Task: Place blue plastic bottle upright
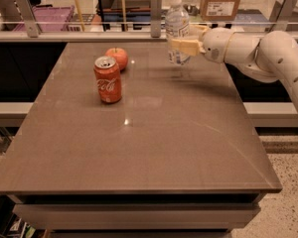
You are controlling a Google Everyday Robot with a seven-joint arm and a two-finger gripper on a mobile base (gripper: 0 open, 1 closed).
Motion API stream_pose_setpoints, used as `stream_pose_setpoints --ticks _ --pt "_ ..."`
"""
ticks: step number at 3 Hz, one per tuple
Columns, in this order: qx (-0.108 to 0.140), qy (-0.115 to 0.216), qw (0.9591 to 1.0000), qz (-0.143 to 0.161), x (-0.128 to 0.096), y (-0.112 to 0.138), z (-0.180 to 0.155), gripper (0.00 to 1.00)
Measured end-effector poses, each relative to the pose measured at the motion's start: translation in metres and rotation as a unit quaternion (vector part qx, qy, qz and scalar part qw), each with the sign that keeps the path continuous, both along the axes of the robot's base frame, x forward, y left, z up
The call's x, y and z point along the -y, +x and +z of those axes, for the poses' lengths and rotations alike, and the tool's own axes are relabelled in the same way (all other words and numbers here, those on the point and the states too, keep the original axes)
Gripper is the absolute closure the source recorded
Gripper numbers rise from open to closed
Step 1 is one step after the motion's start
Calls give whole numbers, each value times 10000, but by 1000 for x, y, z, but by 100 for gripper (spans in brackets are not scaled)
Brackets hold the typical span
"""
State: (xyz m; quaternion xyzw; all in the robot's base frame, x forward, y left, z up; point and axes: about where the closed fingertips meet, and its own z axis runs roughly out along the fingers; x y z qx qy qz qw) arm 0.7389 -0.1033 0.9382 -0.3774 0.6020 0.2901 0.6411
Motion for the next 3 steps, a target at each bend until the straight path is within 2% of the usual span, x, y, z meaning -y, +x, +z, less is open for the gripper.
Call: stream_pose_setpoints --ticks 1,2,3 --pt "-26 71 9998 176 -6 0 -6 100" --pt "-206 46 9996 186 -9 0 -14 100" --pt "-494 27 9986 201 -12 4 -28 100"
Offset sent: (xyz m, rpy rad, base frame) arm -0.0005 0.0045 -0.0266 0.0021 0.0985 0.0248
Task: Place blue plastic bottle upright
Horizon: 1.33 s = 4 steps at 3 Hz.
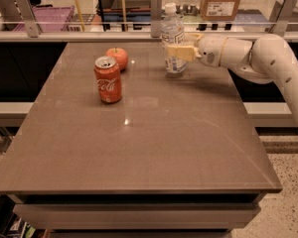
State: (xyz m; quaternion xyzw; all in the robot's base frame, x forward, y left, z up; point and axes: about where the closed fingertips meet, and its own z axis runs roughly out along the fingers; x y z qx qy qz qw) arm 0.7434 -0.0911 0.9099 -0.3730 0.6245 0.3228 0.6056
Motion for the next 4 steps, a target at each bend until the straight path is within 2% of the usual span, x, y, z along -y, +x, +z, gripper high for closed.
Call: stream_pose_setpoints --ticks 1,4 --pt "-200 54 9997 120 -7 9 -14 100" --pt "-266 123 9993 212 -11 14 -18 100"
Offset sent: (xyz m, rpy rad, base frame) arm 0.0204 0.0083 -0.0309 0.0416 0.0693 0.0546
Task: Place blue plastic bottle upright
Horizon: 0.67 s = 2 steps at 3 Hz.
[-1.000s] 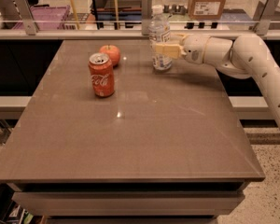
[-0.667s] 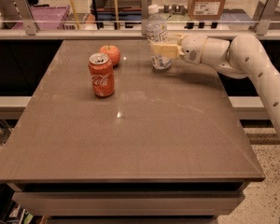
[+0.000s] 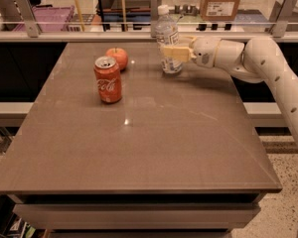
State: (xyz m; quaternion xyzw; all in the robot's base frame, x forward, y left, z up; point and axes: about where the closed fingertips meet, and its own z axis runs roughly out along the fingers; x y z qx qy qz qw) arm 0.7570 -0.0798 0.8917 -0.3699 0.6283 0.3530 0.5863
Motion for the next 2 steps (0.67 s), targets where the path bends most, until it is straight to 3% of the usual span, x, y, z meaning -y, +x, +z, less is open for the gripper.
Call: stream_pose_setpoints --ticks 2 --pt "0 1 10000 0 0 0 1 100"
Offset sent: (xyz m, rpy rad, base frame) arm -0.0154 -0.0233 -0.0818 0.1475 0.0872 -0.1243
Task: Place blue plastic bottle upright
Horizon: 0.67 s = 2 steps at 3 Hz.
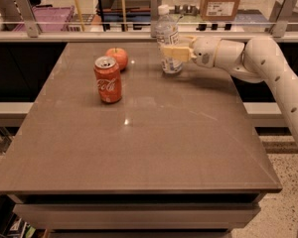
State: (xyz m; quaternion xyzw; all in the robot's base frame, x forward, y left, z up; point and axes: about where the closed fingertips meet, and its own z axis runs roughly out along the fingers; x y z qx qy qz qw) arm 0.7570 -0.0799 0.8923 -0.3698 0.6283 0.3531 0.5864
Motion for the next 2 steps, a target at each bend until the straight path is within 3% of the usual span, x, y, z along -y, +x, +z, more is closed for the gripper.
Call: stream_pose_setpoints --ticks 2 --pt "-1 1 10000 1 0 0 1 100"
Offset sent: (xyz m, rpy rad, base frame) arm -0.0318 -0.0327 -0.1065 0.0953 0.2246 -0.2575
